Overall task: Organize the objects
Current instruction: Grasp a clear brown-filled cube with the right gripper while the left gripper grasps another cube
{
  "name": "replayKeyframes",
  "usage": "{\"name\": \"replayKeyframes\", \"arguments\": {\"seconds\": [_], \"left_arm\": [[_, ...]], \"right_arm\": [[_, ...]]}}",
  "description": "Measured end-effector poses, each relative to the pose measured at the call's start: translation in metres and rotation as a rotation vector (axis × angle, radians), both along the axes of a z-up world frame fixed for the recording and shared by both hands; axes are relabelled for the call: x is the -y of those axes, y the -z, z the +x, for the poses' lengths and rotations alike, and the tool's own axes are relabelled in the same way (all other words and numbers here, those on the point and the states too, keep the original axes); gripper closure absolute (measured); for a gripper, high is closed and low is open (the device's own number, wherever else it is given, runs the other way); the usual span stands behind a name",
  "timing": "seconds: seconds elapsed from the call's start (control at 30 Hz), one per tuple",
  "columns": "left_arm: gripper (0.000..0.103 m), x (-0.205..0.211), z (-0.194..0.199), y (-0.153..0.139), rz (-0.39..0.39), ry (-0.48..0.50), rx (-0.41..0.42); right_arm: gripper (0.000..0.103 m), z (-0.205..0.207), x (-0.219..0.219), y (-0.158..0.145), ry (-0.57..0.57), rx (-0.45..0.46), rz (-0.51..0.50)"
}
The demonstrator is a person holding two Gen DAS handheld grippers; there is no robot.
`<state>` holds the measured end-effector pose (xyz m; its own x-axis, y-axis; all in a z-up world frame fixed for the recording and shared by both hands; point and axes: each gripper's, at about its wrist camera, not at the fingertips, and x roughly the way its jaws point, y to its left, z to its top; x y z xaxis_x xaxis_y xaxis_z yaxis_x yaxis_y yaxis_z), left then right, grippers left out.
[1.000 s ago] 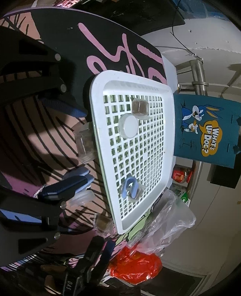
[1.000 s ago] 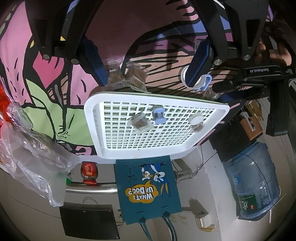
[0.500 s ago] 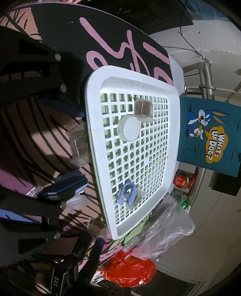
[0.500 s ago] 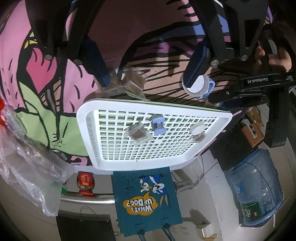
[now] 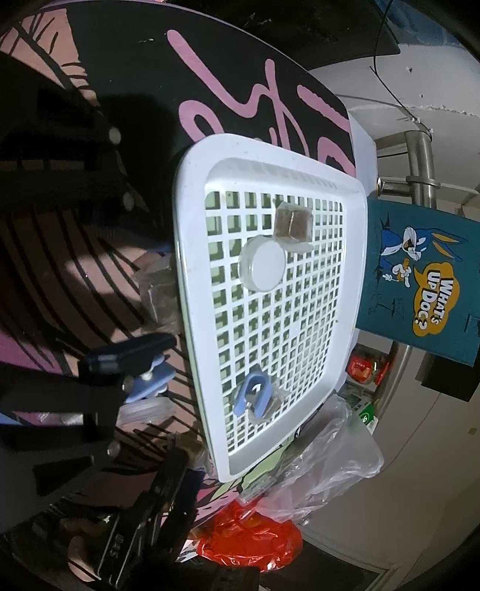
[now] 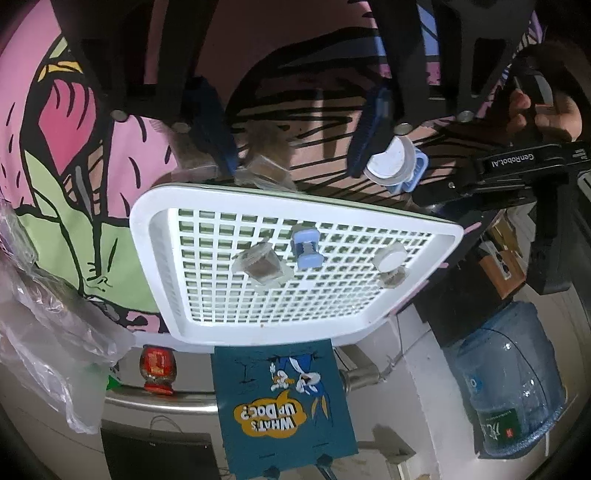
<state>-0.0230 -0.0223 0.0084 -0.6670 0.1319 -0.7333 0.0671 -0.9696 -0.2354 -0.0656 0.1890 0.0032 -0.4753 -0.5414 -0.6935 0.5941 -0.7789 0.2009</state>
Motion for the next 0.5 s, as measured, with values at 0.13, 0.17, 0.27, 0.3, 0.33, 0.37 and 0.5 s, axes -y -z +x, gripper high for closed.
{"name": "replayKeyframes", "arguments": {"seconds": [0.13, 0.17, 0.27, 0.3, 0.33, 0.37, 0.5], "left_arm": [[0.070, 0.000, -0.001, 0.000, 0.006, 0.012, 0.001], [0.071, 0.000, -0.001, 0.001, 0.010, 0.016, 0.002], [0.073, 0.000, 0.000, 0.001, 0.011, 0.018, 0.002], [0.074, 0.000, 0.000, 0.000, 0.007, 0.020, 0.003], [0.074, -0.001, 0.001, 0.000, 0.005, 0.021, 0.002], [0.074, -0.001, 0.002, 0.000, 0.005, 0.023, 0.001], [0.075, -0.001, 0.010, 0.000, 0.013, 0.032, -0.001]], "right_arm": [[0.065, -0.010, 0.003, 0.010, 0.013, 0.065, 0.024], [0.076, -0.012, 0.001, 0.011, 0.018, 0.077, 0.016], [0.077, -0.015, -0.003, 0.012, 0.027, 0.095, -0.009], [0.077, -0.015, -0.005, 0.012, 0.028, 0.095, -0.015], [0.078, -0.014, -0.005, 0.011, 0.028, 0.092, -0.019], [0.078, -0.012, -0.006, 0.010, 0.020, 0.085, -0.030], [0.078, -0.002, -0.004, 0.004, -0.006, 0.051, -0.044]]}}
